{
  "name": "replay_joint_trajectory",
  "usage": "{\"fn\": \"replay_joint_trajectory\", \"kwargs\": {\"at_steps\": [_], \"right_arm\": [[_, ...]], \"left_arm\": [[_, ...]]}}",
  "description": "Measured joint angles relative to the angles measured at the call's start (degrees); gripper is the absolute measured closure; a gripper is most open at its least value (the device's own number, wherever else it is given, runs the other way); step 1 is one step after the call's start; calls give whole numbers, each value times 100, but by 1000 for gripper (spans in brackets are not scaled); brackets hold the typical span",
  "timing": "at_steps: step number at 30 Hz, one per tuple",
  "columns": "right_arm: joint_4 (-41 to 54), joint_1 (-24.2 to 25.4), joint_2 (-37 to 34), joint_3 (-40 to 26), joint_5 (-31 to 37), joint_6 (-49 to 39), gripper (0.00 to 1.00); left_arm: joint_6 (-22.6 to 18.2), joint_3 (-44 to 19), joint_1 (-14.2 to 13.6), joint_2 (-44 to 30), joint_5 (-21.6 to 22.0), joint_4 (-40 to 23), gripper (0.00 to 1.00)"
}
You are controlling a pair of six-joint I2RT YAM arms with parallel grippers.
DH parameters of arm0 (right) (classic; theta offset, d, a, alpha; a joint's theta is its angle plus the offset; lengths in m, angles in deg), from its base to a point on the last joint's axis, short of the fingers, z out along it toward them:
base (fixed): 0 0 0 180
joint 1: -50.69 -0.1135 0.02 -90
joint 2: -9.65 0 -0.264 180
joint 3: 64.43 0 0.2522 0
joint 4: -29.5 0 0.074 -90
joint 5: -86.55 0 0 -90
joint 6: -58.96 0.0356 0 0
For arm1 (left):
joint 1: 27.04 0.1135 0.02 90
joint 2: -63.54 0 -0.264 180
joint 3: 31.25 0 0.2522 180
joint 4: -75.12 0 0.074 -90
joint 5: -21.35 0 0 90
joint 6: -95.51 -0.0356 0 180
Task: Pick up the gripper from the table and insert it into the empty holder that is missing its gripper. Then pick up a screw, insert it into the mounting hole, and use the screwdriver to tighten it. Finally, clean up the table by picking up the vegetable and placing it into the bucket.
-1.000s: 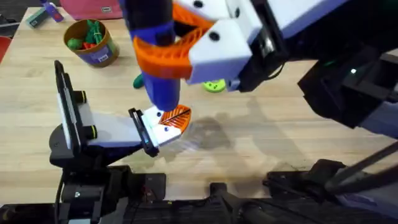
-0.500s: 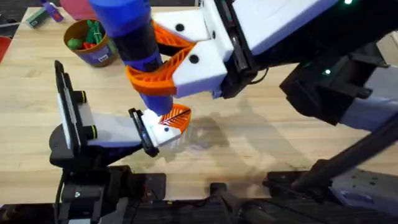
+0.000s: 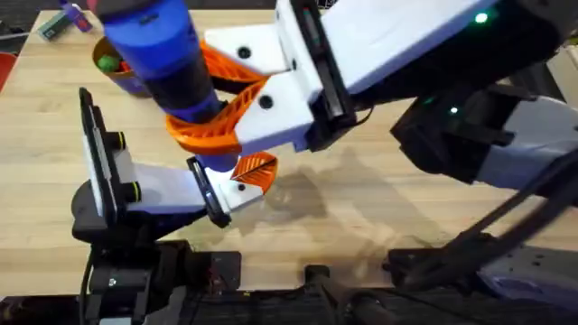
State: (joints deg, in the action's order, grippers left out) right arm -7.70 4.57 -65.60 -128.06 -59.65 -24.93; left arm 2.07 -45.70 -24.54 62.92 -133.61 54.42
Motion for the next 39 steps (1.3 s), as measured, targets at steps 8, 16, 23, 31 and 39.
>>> {"fn": "replay_joint_trajectory", "kwargs": {"at_steps": [8, 16, 23, 31, 39], "right_arm": [[4, -12, -230, 0, 0, -15, 977], [0, -12, -251, 0, 2, -52, 977], [174, -12, -251, 0, 2, -104, 977], [170, -10, -386, 0, 2, -192, 977], [148, 4, -550, 0, 30, -262, 977]], "left_arm": [[1, 0, 0, 0, 0, 0, 985], [1, 0, 0, 0, 0, 0, 985], [1, 0, 0, 0, 0, 0, 985], [1, 0, 0, 0, 0, 0, 985], [1, 0, 0, 0, 0, -2, 985]]}}
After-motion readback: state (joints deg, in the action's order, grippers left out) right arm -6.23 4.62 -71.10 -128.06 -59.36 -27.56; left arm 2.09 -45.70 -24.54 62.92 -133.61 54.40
